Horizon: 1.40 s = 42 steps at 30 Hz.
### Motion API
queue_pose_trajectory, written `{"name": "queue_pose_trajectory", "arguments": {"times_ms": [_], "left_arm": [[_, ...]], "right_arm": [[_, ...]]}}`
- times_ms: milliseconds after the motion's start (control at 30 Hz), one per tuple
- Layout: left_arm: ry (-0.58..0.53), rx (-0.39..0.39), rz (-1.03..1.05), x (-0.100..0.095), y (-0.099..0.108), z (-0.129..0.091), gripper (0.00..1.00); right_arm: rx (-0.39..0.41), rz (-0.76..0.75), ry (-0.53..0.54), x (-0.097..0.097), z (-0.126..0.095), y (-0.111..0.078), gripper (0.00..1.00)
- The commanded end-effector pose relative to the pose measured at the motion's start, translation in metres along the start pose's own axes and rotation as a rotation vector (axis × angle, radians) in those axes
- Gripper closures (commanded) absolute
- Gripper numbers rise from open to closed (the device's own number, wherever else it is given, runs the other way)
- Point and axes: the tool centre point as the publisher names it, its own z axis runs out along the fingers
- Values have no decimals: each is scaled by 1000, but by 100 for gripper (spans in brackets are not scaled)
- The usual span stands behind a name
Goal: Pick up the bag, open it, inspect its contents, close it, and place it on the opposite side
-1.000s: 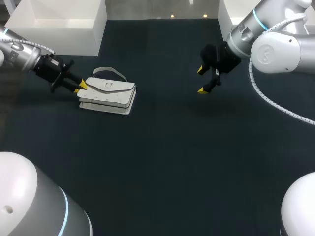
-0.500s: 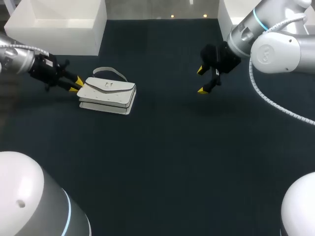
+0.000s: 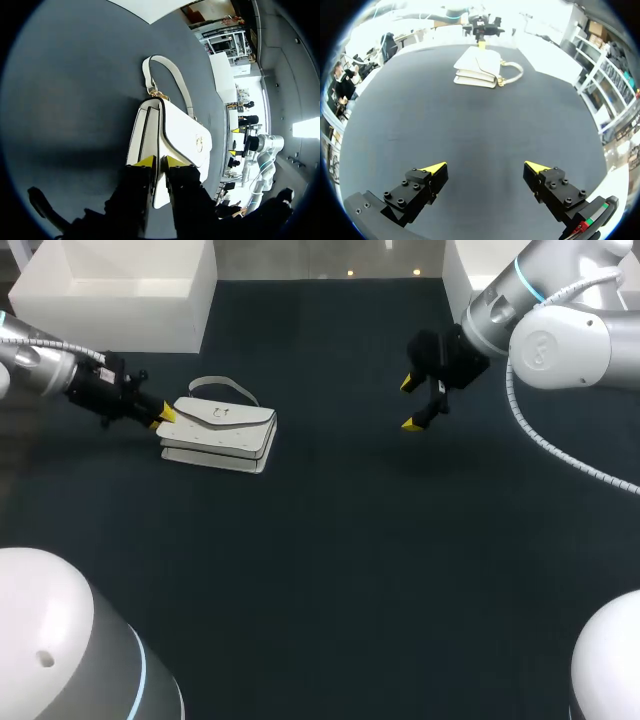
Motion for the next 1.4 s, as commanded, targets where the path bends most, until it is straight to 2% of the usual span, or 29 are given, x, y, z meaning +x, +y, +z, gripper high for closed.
{"name": "queue_pose_trajectory", "arguments": {"times_ms": [33, 167, 233, 500, 700, 833, 967, 1000, 1033, 1067, 1133, 1267, 1400], "left_arm": [[11, -77, -3, -4, -4, 1, 100], [47, -76, -22, 0, 8, 5, 100], [59, -50, -44, 4, 16, 12, 100], [100, 161, -137, 21, 41, 42, 100], [132, 265, -170, 42, 48, 50, 100], [128, 263, -170, 52, 48, 56, 100], [120, 228, -166, 57, 47, 63, 100], [117, 222, -161, 58, 47, 64, 95], [118, 208, -153, 58, 47, 64, 81], [117, 206, -151, 58, 47, 65, 73], [118, 186, -135, 58, 48, 64, 65], [117, 161, -126, 55, 45, 56, 66], [113, 102, -114, 52, 42, 53, 73]], "right_arm": [[-1, -1, 0, 0, 1, 0, 0], [-1, -1, 0, 0, 1, 0, 0], [-1, -1, 0, 0, 1, 0, 0], [-1, -1, 0, 0, 1, 0, 0], [-1, -1, 0, 0, 1, 0, 0], [-1, -1, 0, 0, 1, 0, 0], [-1, -1, 0, 0, 1, 0, 0], [-1, -1, 0, 0, 1, 0, 0], [-1, -1, 0, 0, 1, 0, 0], [-1, -1, 0, 0, 1, 0, 0], [-1, -1, 0, 0, 1, 0, 0], [-1, -1, 0, 0, 1, 0, 0], [-1, -1, 0, 0, 1, 0, 0]]}}
